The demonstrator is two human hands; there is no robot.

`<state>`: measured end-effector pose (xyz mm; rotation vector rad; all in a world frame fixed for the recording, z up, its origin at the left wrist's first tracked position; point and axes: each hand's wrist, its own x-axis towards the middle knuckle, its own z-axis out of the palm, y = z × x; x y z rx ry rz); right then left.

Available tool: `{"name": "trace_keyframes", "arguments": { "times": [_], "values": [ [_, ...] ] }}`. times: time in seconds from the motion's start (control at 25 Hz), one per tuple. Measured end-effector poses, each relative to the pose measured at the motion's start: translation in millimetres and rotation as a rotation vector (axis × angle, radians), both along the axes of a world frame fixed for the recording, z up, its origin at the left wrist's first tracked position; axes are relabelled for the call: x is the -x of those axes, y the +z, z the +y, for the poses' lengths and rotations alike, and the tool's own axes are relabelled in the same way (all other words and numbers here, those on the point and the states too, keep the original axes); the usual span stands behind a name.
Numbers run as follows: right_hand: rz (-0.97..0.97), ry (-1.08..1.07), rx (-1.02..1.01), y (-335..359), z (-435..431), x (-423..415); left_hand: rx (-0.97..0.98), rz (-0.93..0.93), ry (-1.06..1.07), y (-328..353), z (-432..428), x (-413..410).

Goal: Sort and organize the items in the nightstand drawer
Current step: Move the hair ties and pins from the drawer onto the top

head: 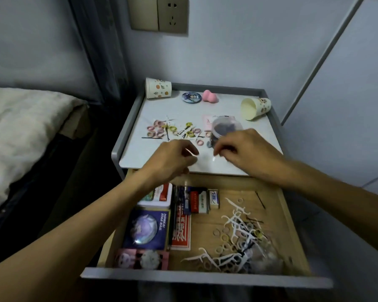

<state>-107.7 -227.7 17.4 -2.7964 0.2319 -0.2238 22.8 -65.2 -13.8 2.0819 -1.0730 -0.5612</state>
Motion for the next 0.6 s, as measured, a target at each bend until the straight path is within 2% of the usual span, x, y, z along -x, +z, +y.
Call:
{"name": "trace_keyframes", "arguments": {
  "times": [0.2, 0.28, 0.36, 0.48, 0.6],
  "values": [
    [0.594, -0.326, 0.085, -98.3, -18.4, 87.3, -0.271, -0.061, -0.313, -40.4, -2.7, 55.2],
    [0.598, -0.455, 0.039, -126.0, -16.0, 88.5, -0.397, -0.064, -0.418, -64.0, -3.4, 68.7],
    [0.519, -0.607, 0.044, -149.9, -3.4, 77.9, -0.488, -0.025, -0.457, -86.5, -2.4, 77.7],
    [0.448, -0.839, 0.035, -171.3, 10.9, 57.7, -0.489, -0.034, -0.456, -110.4, -3.2, 78.8],
    [0.375, -0.914, -0.079, -184.7, 1.0, 50.7, -0.484, -0.062, -0.496, -121.6, -6.2, 73.0]
  ]
}}
